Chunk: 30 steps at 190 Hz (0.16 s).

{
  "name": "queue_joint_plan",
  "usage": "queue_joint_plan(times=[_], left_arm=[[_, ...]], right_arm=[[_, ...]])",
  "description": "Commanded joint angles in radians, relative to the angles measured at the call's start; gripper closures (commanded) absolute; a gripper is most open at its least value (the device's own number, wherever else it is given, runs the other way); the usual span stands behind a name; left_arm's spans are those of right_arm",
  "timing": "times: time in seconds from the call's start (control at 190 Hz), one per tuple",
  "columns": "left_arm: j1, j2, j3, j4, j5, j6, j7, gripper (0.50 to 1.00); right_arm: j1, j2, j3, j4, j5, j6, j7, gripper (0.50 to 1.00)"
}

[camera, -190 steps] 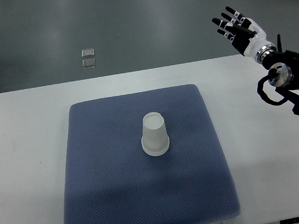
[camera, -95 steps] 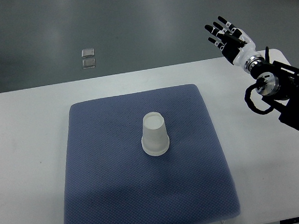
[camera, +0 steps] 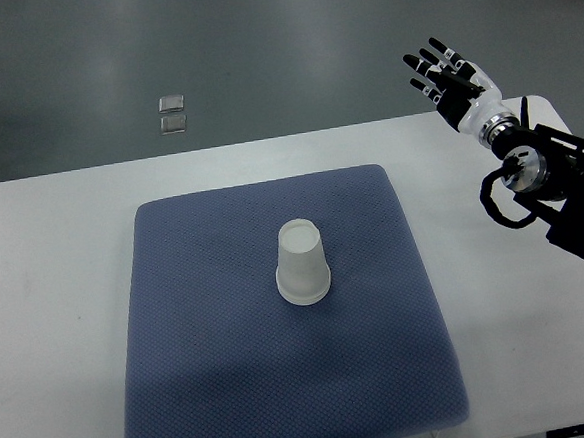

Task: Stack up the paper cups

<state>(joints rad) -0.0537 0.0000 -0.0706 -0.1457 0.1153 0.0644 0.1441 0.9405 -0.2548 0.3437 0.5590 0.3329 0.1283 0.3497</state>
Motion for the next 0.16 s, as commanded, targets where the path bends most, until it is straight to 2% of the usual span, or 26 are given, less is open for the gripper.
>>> queue_joint_plan(times=[0.0, 0.153], left_arm=[[0.0, 0.0, 0.0, 0.0, 0.0, 0.0, 0.0, 0.5], [0.0, 0.0, 0.0, 0.0, 0.0, 0.0, 0.0, 0.5]], right_arm=[[0.0, 0.0, 0.0, 0.001, 0.0, 0.004, 0.0, 0.576], [0.0, 0.005, 0.0, 0.001, 0.0, 0.005, 0.018, 0.574]])
